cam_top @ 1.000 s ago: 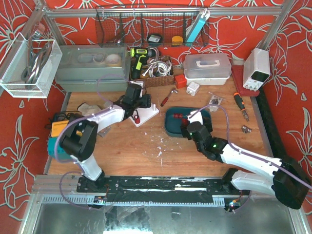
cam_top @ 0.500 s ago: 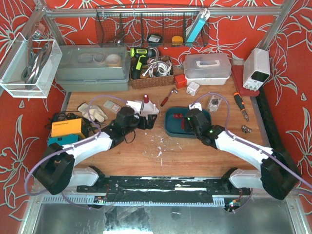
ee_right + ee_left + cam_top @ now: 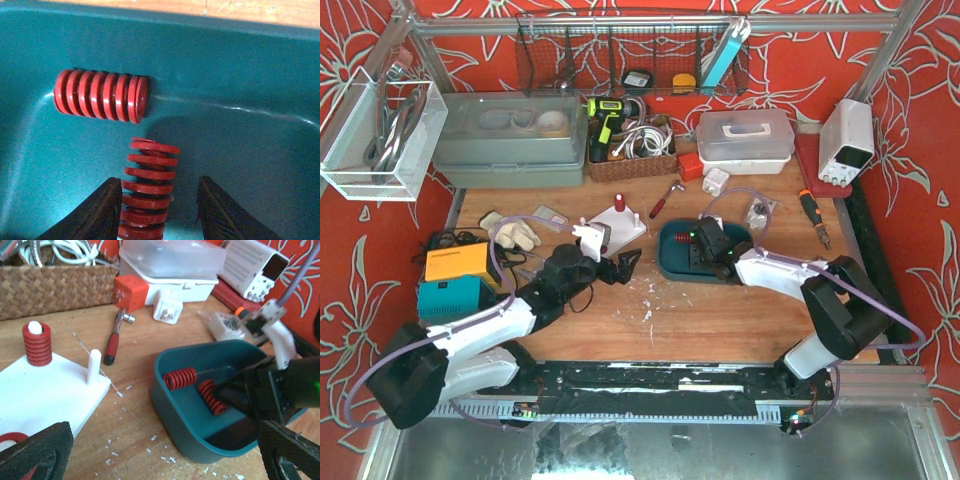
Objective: Install the large spring
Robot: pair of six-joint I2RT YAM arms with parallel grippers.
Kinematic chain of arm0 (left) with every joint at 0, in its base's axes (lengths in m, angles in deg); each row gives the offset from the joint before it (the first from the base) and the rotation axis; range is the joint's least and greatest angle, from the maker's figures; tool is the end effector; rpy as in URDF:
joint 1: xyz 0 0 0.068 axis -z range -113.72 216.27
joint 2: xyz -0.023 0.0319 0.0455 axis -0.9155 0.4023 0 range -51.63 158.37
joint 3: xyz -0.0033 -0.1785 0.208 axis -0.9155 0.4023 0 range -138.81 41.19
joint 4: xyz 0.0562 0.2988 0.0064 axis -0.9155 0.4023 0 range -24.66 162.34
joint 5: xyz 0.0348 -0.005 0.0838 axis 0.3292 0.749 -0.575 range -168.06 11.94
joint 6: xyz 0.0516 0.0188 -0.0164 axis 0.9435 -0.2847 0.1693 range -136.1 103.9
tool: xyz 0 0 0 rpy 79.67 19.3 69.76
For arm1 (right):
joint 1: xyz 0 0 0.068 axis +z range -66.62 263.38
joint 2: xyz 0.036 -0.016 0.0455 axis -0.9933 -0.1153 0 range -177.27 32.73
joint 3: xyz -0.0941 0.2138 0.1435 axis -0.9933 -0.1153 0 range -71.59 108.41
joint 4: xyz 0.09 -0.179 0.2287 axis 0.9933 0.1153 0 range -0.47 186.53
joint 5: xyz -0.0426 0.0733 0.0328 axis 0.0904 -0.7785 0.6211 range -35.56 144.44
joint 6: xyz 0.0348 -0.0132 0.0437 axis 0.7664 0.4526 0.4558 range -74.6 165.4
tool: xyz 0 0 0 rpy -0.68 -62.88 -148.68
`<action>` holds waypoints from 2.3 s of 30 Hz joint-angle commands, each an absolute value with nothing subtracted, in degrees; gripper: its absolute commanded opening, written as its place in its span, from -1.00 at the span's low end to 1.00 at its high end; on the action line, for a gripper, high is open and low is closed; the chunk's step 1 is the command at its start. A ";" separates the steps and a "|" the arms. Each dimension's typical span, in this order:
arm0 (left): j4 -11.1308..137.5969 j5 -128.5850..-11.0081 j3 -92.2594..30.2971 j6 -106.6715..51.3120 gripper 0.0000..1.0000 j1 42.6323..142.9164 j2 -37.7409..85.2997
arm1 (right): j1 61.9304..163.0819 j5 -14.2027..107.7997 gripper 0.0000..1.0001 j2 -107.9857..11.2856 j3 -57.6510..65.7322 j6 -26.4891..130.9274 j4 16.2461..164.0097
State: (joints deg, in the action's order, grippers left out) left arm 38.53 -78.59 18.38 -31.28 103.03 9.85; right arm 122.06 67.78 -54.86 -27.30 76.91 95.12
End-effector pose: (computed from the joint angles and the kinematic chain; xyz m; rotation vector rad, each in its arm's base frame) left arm 0.2160 -0.1608 0.1886 0.3345 1.7927 -0.6407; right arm 0.2680 0.2025 0.1379 -0.0454 2.4133 0.2893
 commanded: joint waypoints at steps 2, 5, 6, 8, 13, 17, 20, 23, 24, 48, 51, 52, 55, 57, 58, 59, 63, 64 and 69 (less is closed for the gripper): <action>34.61 -79.61 19.24 -30.33 1.00 103.28 7.09 | 121.52 65.10 -0.04 -58.02 -25.29 79.13 94.27; 35.46 -79.46 18.58 -30.45 1.00 103.44 7.82 | 121.52 63.85 -0.02 -59.78 -24.91 79.14 94.24; 36.02 -79.53 18.18 -30.36 1.00 103.45 8.13 | 121.52 63.69 -0.01 -60.08 -24.92 79.14 94.30; 36.36 -79.70 17.73 -30.17 1.00 103.54 8.84 | 121.52 64.21 -0.01 -60.70 -24.86 79.08 94.83; 36.38 -79.89 17.69 -30.10 1.00 103.63 9.43 | 121.44 66.24 -0.04 -62.09 -24.08 78.31 96.78; 36.51 -80.86 17.86 -29.89 1.00 103.63 8.81 | 121.35 66.46 -0.10 -63.34 -23.01 76.99 97.95; 36.71 -81.54 18.04 -29.81 1.00 103.63 8.67 | 121.39 66.76 -0.19 -63.50 -22.37 75.94 98.57; 36.53 -81.57 18.07 -29.90 1.00 103.66 8.73 | 121.35 67.27 -0.31 -62.83 -22.65 75.08 98.44; 36.51 -81.57 18.07 -29.96 1.00 103.63 8.80 | 121.39 67.35 -0.37 -62.51 -22.76 74.62 98.46; 38.33 -90.12 18.75 -32.90 1.00 103.72 6.16 | 124.37 63.65 -0.86 -35.33 -33.99 59.66 89.73; 40.90 -93.81 18.25 -36.60 1.00 103.67 5.59 | 127.10 62.84 -0.89 -32.12 -35.43 56.28 87.58; 42.06 -94.25 18.15 -37.74 1.00 103.63 5.59 | 128.18 62.97 -0.89 -30.92 -36.06 55.27 86.61; 45.19 -91.80 17.90 -39.61 1.00 103.58 2.61 | 131.82 62.13 -0.93 -28.89 -37.45 51.63 83.60; 46.26 -87.73 18.06 -39.49 1.00 103.59 1.26 | 134.53 61.27 -0.97 -27.78 -38.77 49.29 80.66; 46.65 -85.37 18.14 -39.52 1.00 103.55 0.41 | 135.79 61.12 -0.98 -27.38 -39.52 48.44 78.95; 46.85 -82.82 18.27 -39.30 0.97 103.54 -0.41 | 136.78 60.79 -0.99 -26.99 -40.25 47.56 77.41; 47.09 -73.21 18.20 -40.15 0.62 103.54 -3.09 | 139.31 59.26 -0.99 -26.77 -42.24 45.78 72.29; 47.10 -71.08 18.11 -40.65 0.55 103.56 -3.33 | 140.01 58.79 -0.99 -26.75 -42.92 45.33 70.93; 48.59 -59.42 15.69 -43.43 0.38 103.63 -1.72 | 143.62 58.62 -1.00 -26.41 -45.03 41.86 66.33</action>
State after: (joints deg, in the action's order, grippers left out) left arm 46.90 -71.03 18.66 -41.07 103.46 -2.63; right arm 141.16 59.52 -27.50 -43.80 46.05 73.81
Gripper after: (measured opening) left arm 0.707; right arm 0.339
